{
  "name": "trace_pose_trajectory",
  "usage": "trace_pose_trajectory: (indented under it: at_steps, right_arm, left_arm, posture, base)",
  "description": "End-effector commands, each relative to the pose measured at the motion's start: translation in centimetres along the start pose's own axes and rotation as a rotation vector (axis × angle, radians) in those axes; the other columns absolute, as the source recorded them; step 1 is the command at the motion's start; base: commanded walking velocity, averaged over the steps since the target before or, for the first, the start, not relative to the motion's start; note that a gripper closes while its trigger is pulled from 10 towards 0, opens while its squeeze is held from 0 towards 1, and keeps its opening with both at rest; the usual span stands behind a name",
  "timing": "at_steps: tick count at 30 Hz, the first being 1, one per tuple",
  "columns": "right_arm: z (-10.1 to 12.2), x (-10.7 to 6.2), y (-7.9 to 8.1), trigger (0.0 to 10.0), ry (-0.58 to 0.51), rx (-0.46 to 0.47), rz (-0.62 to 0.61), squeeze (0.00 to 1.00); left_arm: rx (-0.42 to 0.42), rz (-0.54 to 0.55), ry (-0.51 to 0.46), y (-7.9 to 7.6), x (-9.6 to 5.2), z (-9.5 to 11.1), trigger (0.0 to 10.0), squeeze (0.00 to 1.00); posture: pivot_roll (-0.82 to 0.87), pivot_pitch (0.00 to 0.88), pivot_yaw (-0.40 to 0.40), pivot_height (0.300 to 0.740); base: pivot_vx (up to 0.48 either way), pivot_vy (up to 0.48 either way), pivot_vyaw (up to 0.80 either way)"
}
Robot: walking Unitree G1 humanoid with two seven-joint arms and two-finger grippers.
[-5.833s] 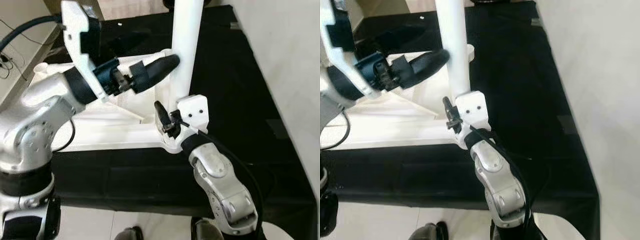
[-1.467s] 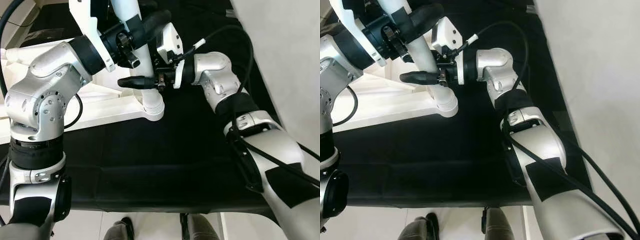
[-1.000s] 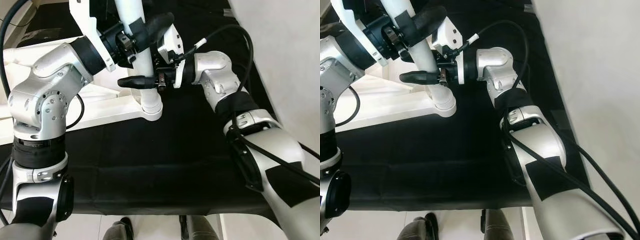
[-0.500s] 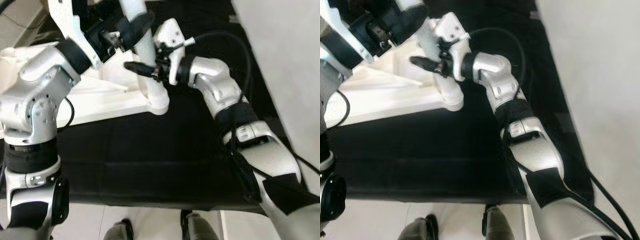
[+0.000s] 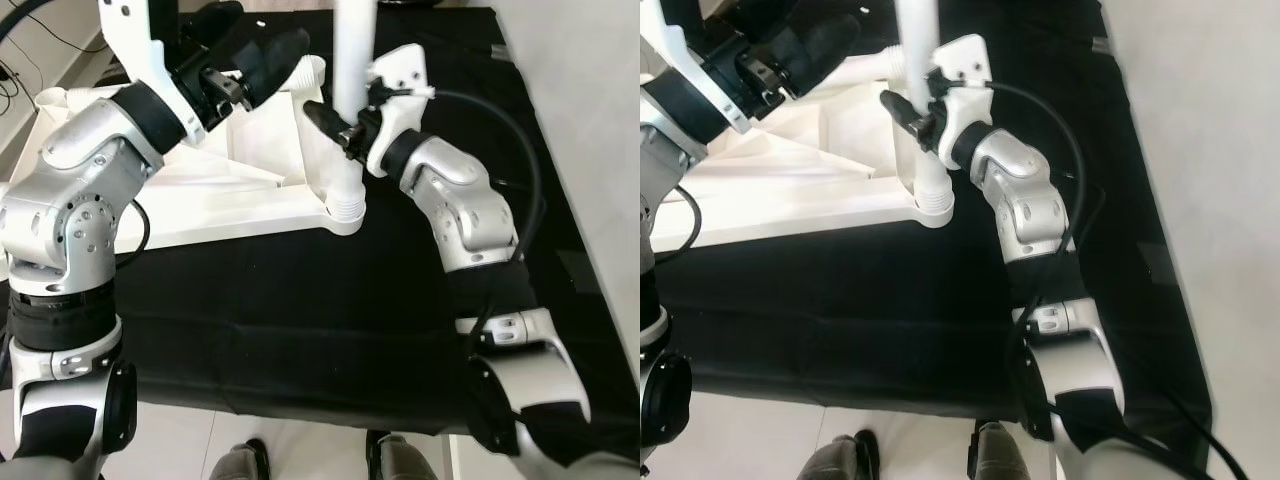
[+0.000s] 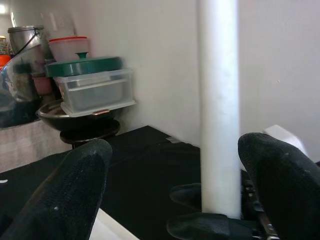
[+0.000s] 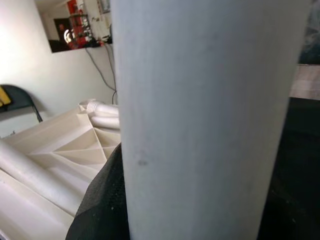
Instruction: Building children table
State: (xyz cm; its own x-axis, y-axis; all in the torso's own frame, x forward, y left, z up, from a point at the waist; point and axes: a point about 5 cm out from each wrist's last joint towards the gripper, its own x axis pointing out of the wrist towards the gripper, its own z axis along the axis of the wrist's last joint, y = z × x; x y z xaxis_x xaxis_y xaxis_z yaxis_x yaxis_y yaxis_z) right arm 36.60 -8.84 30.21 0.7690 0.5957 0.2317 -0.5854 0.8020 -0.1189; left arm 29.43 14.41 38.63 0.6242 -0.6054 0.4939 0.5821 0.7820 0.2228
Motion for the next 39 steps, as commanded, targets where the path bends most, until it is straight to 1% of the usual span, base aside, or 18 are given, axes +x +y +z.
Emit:
trace_pose_trajectory:
  at_steps: [1, 3, 4, 5, 6, 7, 8, 10, 11, 13, 14, 16, 20, 29, 31, 35, 38, 39]
  right_arm:
    - [-6.0, -1.7, 0.2, 0.0, 0.268, 0.134, -0.039, 0.00]
    - [-6.0, -1.7, 0.2, 0.0, 0.268, 0.134, -0.039, 0.00]
    - [-6.1, -2.3, 0.5, 0.0, 0.280, 0.146, -0.024, 0.00]
    - [-6.1, -2.3, 0.5, 0.0, 0.280, 0.146, -0.024, 0.00]
    - [-5.9, -2.9, 1.2, 0.0, 0.282, 0.170, 0.047, 0.00]
    - [-5.5, -3.7, 2.3, 0.0, 0.269, 0.181, 0.156, 0.00]
    - [-5.5, -3.7, 2.3, 0.0, 0.269, 0.181, 0.156, 0.00]
    - [-4.7, -4.8, 4.2, 0.0, 0.239, 0.184, 0.307, 0.00]
    - [-4.7, -4.8, 4.2, 0.0, 0.239, 0.184, 0.307, 0.00]
    - [-4.1, -5.4, 5.8, 0.0, 0.202, 0.168, 0.399, 0.00]
    - [-4.1, -5.4, 5.8, 0.0, 0.202, 0.168, 0.399, 0.00]
    - [-3.9, -5.8, 6.8, 0.0, 0.195, 0.158, 0.448, 0.00]
    - [-4.1, -6.0, 7.4, 0.0, 0.226, 0.145, 0.462, 0.00]
    - [-3.9, -6.3, 7.7, 0.0, 0.251, 0.123, 0.508, 0.00]
    - [-3.8, -6.7, 8.1, 0.0, 0.264, 0.076, 0.546, 0.00]
    - [-4.0, -6.8, 8.5, 0.0, 0.269, 0.031, 0.568, 0.00]
    - [-4.4, -6.8, 8.6, 0.0, 0.285, -0.080, 0.665, 0.00]
    - [-4.4, -6.8, 8.6, 0.0, 0.285, -0.080, 0.665, 0.00]
  left_arm:
    - [0.008, 0.001, 0.007, -0.2, -0.3, -0.2, 10.0, 0.00]
    - [0.008, 0.001, 0.007, -0.2, -0.3, -0.2, 10.0, 0.00]
    - [0.009, 0.003, 0.010, -0.2, -0.3, -0.2, 10.0, 0.00]
    - [0.009, 0.003, 0.010, -0.2, -0.3, -0.2, 10.0, 0.00]
    - [0.009, 0.003, 0.013, -0.2, -0.4, -0.3, 10.0, 0.00]
    - [0.008, 0.004, 0.016, -0.3, -0.5, -0.4, 10.0, 0.00]
    - [0.008, 0.004, 0.016, -0.3, -0.5, -0.4, 10.0, 0.00]
    - [0.008, 0.005, 0.019, -0.4, -0.6, -0.6, 10.0, 0.00]
    - [0.008, 0.005, 0.019, -0.4, -0.6, -0.6, 10.0, 0.00]
    - [0.005, 0.004, 0.021, -0.5, -0.6, -0.7, 10.0, 0.00]
    - [0.005, 0.004, 0.021, -0.5, -0.6, -0.7, 10.0, 0.00]
    - [0.003, 0.005, 0.022, -0.7, -0.6, -0.8, 10.0, 0.00]
    - [0.000, 0.008, 0.022, -0.8, -0.7, -0.8, 10.0, 0.00]
    - [0.000, 0.010, 0.025, -0.8, -0.8, -0.8, 10.0, 0.00]
    - [-0.010, -0.002, 0.028, -1.1, -0.8, -1.0, 10.0, 0.00]
    - [-0.026, -0.026, 0.031, -1.6, -0.9, -1.1, 10.0, 0.00]
    - [-0.069, -0.089, 0.030, -2.8, -1.2, -1.4, 10.0, 0.00]
    - [-0.069, -0.089, 0.030, -2.8, -1.2, -1.4, 10.0, 0.00]
  posture:
    - [0.00, 0.283, 0.033, 0.740]
    - [0.00, 0.283, 0.033, 0.740]
    - [0.00, 0.283, 0.034, 0.740]
    - [0.00, 0.283, 0.034, 0.740]
    - [0.00, 0.280, 0.036, 0.740]
    - [0.00, 0.280, 0.036, 0.740]
    - [0.00, 0.280, 0.036, 0.740]
    - [0.00, 0.277, 0.037, 0.740]
    - [0.00, 0.277, 0.037, 0.740]
    - [0.00, 0.275, 0.037, 0.740]
    - [0.00, 0.275, 0.037, 0.740]
    - [0.00, 0.272, 0.038, 0.740]
    - [0.01, 0.266, 0.039, 0.740]
    - [0.01, 0.260, 0.037, 0.740]
    - [0.01, 0.256, 0.036, 0.740]
    - [0.01, 0.256, 0.036, 0.740]
    - [0.01, 0.252, 0.034, 0.740]
    - [0.01, 0.252, 0.034, 0.740]
  base:
    - [0.000, 0.000, 0.00]
    - [0.000, 0.000, 0.00]
    - [0.000, 0.000, 0.00]
    - [0.000, 0.000, 0.00]
    - [0.000, 0.000, 0.00]
    - [0.000, 0.000, 0.00]
    - [0.000, 0.000, 0.00]
    - [0.000, 0.000, 0.00]
    - [0.000, 0.000, 0.00]
    - [0.000, 0.000, 0.00]
    - [0.000, 0.000, 0.00]
    - [0.000, 0.000, 0.00]
    - [0.000, 0.000, 0.00]
    - [0.000, 0.000, 0.00]
    - [0.000, 0.000, 0.00]
    - [0.000, 0.000, 0.00]
    - [0.000, 0.000, 0.00]
    - [0.000, 0.000, 0.00]
